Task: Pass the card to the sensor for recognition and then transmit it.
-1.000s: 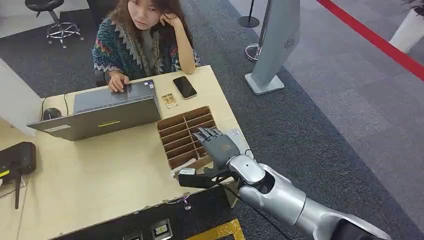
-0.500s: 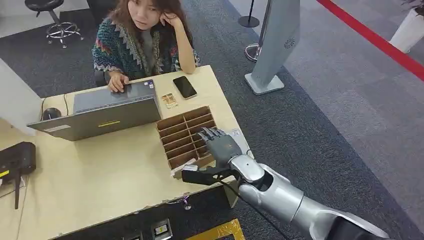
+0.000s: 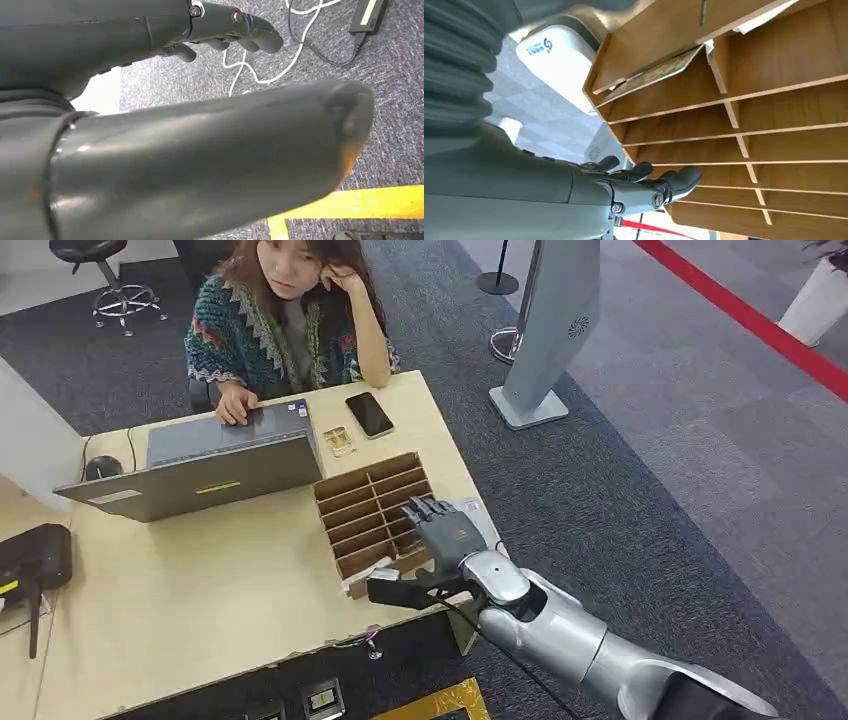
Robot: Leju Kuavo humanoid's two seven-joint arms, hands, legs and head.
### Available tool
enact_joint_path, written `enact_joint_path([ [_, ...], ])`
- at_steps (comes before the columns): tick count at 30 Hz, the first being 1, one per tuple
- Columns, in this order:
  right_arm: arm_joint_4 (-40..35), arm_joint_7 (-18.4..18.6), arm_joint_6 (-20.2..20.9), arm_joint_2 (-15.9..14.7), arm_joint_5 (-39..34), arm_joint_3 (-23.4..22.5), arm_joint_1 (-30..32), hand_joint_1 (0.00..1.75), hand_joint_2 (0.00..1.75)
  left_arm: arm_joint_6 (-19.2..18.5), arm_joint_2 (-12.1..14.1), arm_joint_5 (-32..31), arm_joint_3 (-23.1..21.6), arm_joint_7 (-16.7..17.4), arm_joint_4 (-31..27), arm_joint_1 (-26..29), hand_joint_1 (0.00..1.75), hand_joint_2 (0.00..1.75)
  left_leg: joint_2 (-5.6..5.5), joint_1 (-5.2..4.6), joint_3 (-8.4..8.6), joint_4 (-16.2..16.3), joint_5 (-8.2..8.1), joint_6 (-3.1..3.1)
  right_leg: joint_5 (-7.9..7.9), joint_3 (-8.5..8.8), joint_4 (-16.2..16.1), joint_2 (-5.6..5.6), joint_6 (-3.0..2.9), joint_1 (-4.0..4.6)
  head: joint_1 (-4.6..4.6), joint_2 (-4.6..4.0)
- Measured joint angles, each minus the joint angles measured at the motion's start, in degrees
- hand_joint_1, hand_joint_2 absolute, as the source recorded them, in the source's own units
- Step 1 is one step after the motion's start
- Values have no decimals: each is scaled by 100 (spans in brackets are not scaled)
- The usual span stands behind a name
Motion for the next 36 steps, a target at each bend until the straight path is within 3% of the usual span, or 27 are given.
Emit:
enact_joint_path([
  [7, 15, 15, -17, 0, -87, -4, 6, 175, 175, 0, 0, -7, 0, 0, 0, 0, 0, 0, 1, 0, 0, 0, 0, 0, 0, 0, 0, 0, 0, 0, 0, 0],
  [11, 15, 24, -44, 0, -87, -35, 3, 162, 175, 0, -2, -39, 0, 0, 0, 0, 0, 0, 0, 0, 1, 0, 0, 0, 0, 0, 0, 0, 0, 0, 0, 0],
  [19, 46, 35, -90, 7, -94, -42, 28, 154, 175, -2, -26, -46, -22, 0, -9, -1, 0, 0, 2, -1, 2, 0, 0, 0, 0, 1, 0, 5, 0, -1, 0, 0],
  [36, 74, -17, -135, 15, -94, -37, 25, 175, 175, 9, -94, -74, -79, 0, -68, -1, 0, 0, 2, -1, 2, 0, 0, 0, 0, 1, 0, 5, 0, -1, 0, 0],
])
